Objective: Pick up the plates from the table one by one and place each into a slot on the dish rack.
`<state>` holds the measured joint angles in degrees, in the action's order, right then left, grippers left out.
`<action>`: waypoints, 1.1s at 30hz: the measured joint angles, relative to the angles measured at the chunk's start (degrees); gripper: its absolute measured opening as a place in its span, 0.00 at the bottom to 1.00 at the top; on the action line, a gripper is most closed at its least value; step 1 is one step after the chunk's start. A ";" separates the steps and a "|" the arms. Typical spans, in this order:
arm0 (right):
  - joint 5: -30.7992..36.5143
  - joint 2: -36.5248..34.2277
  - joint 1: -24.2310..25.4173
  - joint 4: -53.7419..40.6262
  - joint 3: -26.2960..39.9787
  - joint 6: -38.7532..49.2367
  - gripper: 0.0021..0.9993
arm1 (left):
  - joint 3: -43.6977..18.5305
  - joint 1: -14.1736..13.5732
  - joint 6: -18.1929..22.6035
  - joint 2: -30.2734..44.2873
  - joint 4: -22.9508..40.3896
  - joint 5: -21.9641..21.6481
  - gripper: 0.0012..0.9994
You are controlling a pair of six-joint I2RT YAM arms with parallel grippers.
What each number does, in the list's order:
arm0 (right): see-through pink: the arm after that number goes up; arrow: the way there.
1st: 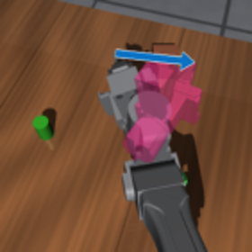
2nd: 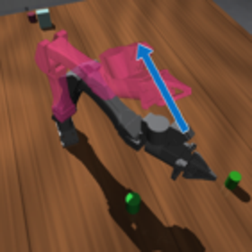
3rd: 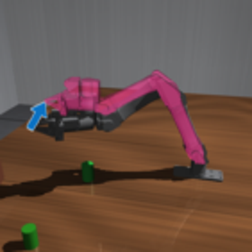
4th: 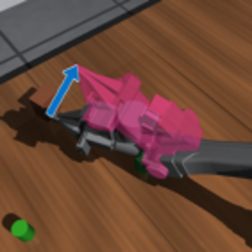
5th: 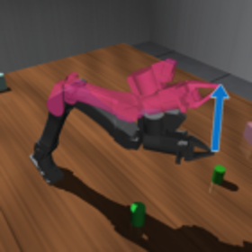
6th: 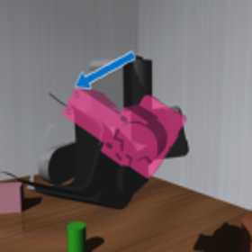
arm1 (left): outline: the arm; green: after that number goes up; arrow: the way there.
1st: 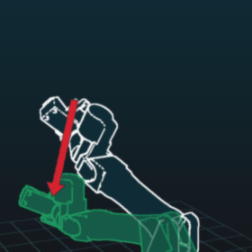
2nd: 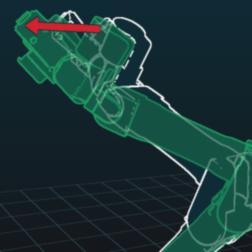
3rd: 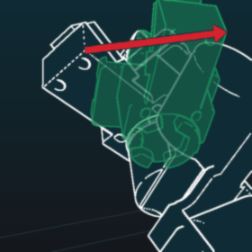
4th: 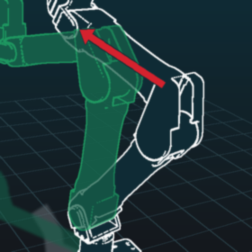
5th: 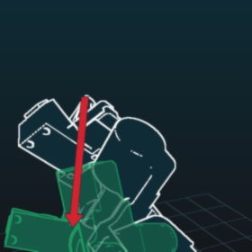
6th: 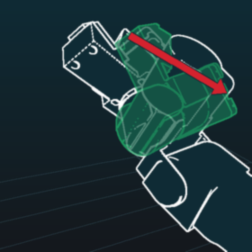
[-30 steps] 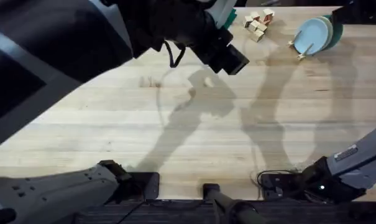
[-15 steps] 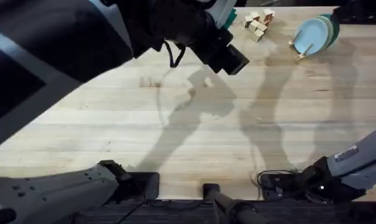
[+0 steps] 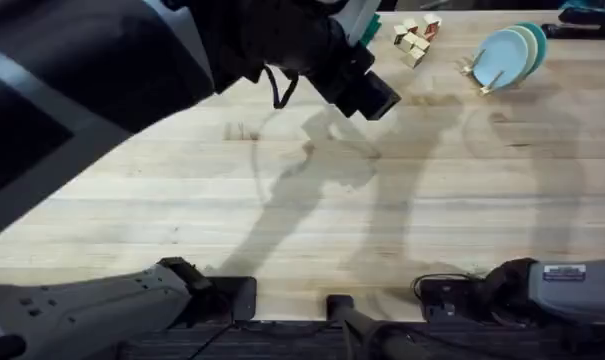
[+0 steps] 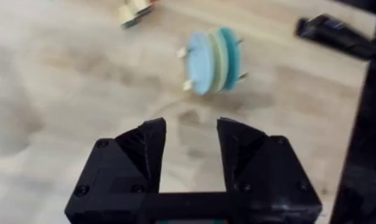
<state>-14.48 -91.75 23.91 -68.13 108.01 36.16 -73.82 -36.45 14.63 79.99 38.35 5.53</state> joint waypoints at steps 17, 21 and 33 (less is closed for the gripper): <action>3.43 19.80 -10.91 -22.55 0.01 -16.14 1.00 | 0.00 0.00 0.00 0.00 -1.36 -3.30 0.99; 5.99 25.28 -12.65 -22.14 -2.21 -20.79 1.00 | 0.00 0.00 0.00 0.00 -1.36 -3.47 0.99; 10.86 40.05 -12.86 -17.28 -25.74 -26.08 1.00 | 0.00 0.00 0.00 0.00 -1.36 -3.47 0.99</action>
<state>-3.62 -51.70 11.05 -85.40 82.27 10.08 -73.82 -36.45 14.63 79.99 36.99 2.07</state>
